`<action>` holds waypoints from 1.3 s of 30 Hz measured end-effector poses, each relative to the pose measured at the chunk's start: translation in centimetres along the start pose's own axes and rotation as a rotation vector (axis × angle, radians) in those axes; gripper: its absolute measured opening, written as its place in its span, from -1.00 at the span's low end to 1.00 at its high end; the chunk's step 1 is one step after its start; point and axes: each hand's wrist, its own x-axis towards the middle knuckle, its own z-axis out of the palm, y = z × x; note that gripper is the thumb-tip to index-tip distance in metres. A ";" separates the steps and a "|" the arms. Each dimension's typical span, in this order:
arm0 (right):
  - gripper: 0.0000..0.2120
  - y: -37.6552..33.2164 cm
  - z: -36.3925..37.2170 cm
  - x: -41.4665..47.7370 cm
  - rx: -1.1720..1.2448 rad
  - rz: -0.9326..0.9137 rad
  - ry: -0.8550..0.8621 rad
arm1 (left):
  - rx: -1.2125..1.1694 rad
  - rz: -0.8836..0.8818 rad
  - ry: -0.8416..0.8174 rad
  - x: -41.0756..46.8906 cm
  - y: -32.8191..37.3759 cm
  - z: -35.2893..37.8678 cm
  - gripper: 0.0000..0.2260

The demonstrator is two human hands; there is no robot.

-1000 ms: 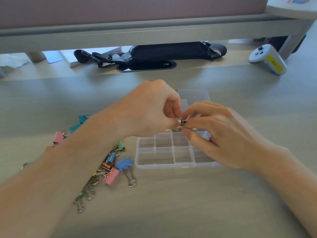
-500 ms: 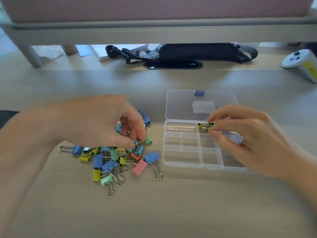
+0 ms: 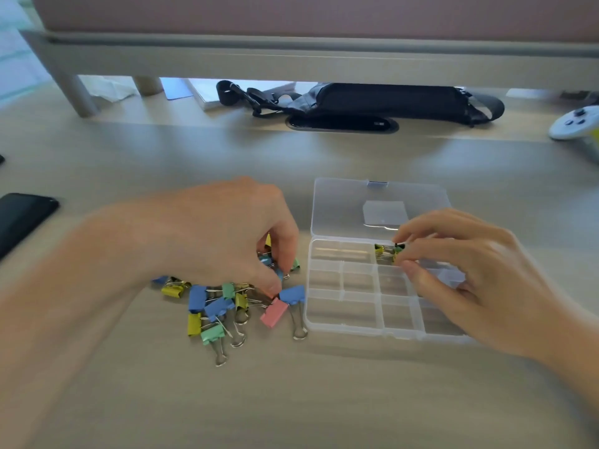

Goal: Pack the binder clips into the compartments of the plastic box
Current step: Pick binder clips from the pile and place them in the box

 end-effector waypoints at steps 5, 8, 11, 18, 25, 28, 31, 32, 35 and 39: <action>-0.73 -0.1 -0.1 0.1 -0.007 -0.003 -0.028 | -0.338 0.099 0.010 0.2 0.8 -0.8 -0.84; -0.75 -0.1 -0.2 0.2 0.001 0.010 -0.041 | -0.672 0.160 0.148 1.1 2.1 -0.9 -0.86; -0.75 -0.2 -0.3 0.2 0.005 0.017 -0.044 | -0.759 0.189 0.180 3.1 4.2 0.2 -0.94; -0.76 0.0 -0.1 0.2 0.019 0.010 -0.024 | -0.586 0.207 0.235 4.7 5.9 1.8 -0.90; -0.78 0.2 0.0 0.2 0.043 0.028 -0.014 | -0.567 0.251 0.250 4.3 6.1 2.7 -0.83; -0.76 0.2 0.0 0.2 0.057 0.039 -0.018 | -0.397 0.296 0.315 4.3 6.2 2.9 -0.84; -0.74 0.1 -0.1 0.2 0.079 0.050 -0.021 | -0.276 0.362 0.362 4.3 6.2 2.9 -0.87; -0.74 0.2 -0.1 0.2 0.086 0.053 -0.025 | -0.232 0.387 0.373 4.3 6.2 3.0 -0.89; -0.77 0.2 0.0 0.2 0.101 0.052 -0.023 | -0.086 0.442 0.375 4.3 6.4 3.3 -0.92; -0.81 0.3 0.0 0.1 0.117 0.046 -0.004 | -0.067 0.418 0.402 4.4 6.7 3.5 -0.94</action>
